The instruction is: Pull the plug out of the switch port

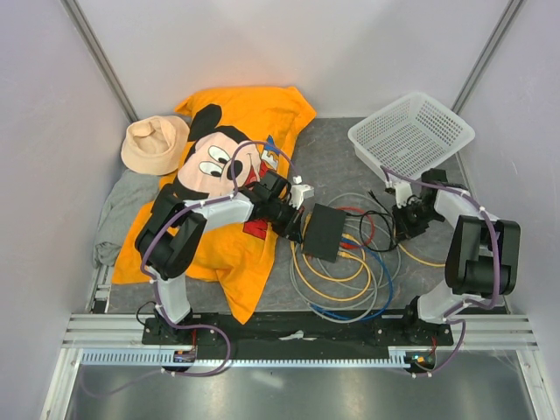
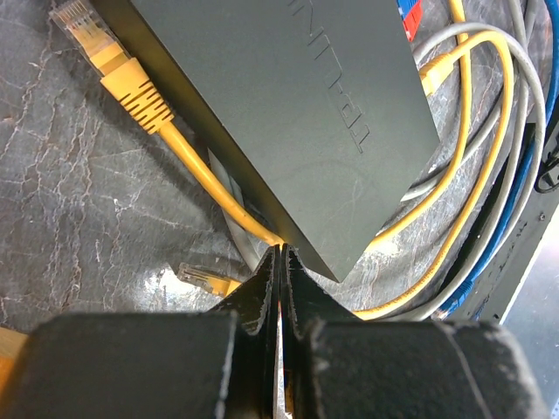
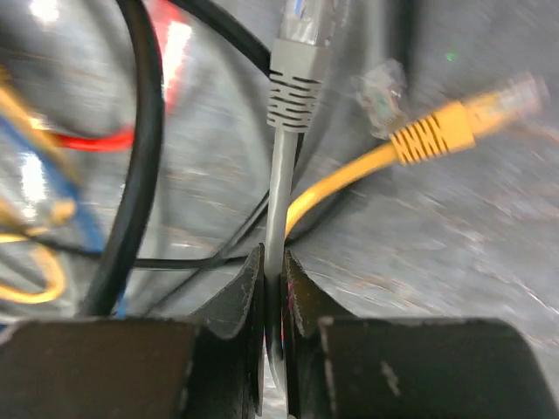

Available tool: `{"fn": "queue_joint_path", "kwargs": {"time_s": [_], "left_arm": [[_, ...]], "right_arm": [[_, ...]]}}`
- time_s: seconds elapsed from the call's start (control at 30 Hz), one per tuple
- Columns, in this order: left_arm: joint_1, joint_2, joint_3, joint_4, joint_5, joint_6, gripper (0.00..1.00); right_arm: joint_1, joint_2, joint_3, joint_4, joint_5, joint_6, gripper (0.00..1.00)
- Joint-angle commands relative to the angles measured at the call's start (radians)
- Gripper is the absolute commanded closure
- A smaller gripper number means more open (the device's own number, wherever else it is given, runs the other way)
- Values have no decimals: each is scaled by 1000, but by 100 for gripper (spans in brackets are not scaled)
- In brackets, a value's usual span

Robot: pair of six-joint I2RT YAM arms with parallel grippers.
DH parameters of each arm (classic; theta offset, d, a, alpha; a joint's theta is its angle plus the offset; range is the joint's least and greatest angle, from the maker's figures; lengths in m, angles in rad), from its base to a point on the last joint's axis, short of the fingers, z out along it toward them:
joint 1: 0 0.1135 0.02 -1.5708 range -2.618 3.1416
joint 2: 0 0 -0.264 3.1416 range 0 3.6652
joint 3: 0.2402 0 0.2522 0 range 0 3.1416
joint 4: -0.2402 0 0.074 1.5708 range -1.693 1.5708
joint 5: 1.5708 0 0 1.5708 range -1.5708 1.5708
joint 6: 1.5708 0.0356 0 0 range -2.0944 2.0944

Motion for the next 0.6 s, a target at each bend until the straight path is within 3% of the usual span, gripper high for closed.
{"fn": "queue_joint_path", "kwargs": {"time_s": [0.0, 0.03, 0.1, 0.17, 0.3, 0.37, 0.4, 0.57], "left_arm": [[2, -42, 13, 2, 1, 34, 98], [2, -42, 14, -12, -4, 39, 99], [2, -42, 28, -30, -13, 46, 99], [2, -45, 46, -74, -24, 107, 98], [2, -77, 155, -211, -59, 247, 98], [2, -109, 171, -255, -87, 345, 98], [2, -116, 180, -268, -123, 365, 97], [-4, -97, 269, -375, -108, 362, 92]], "right_arm": [[61, -24, 73, -45, -124, 55, 86], [62, -6, 83, -36, -107, 69, 80], [62, 17, 93, -19, -39, 79, 77], [58, 37, 100, -15, 6, 72, 60], [36, -37, 173, -106, 0, -18, 40], [38, -93, 289, -187, -105, -106, 10], [41, -105, 320, -202, -145, -124, 2], [111, -55, 415, -212, -403, -97, 2]]}}
